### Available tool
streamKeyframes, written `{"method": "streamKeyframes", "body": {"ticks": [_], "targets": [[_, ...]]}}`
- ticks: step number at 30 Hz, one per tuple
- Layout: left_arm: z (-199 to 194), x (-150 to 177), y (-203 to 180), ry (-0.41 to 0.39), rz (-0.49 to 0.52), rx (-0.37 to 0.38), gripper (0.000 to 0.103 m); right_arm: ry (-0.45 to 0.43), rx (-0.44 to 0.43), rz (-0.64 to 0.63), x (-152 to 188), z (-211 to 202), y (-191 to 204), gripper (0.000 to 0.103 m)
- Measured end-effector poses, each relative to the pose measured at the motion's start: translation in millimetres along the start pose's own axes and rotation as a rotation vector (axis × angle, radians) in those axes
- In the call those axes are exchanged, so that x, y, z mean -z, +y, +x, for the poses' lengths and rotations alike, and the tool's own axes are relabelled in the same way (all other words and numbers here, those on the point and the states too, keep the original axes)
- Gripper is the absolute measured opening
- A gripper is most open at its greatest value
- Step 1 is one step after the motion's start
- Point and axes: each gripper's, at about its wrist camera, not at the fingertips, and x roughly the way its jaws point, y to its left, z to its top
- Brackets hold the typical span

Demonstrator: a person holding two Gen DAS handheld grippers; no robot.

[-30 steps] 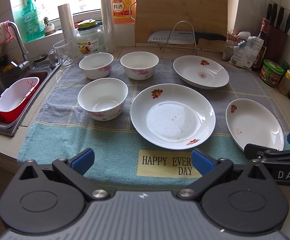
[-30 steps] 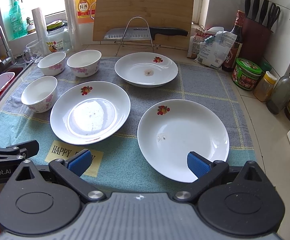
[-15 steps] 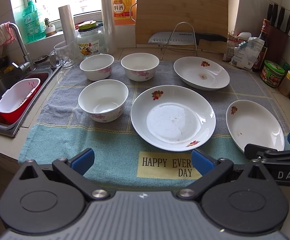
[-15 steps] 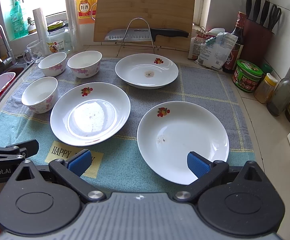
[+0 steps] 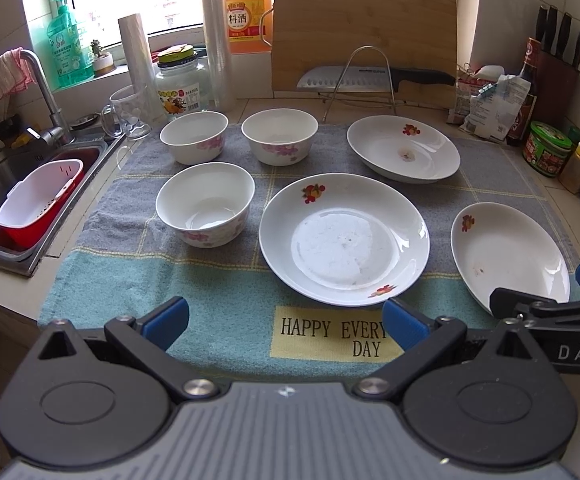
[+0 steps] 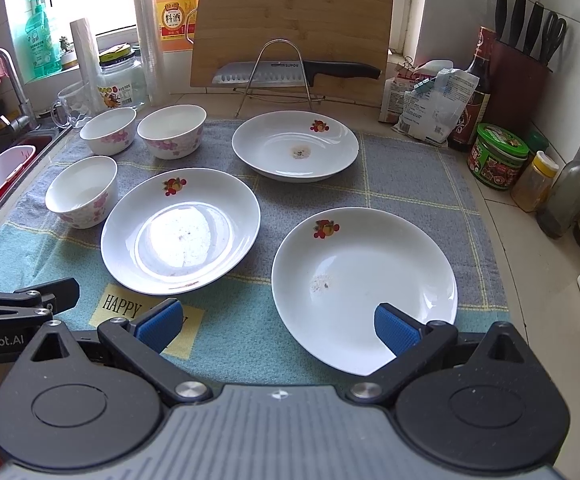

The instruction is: Organize plates and bowls

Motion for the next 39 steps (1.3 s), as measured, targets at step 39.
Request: {"method": "streamKeyframes", "body": {"ticks": [39], "targets": [[19.4, -12.3, -81.7, -0.120, 0.135, 0.083, 0.102, -0.078, -0.109, -0.086, 51.4, 19.0, -100.6, 0.103]]}}
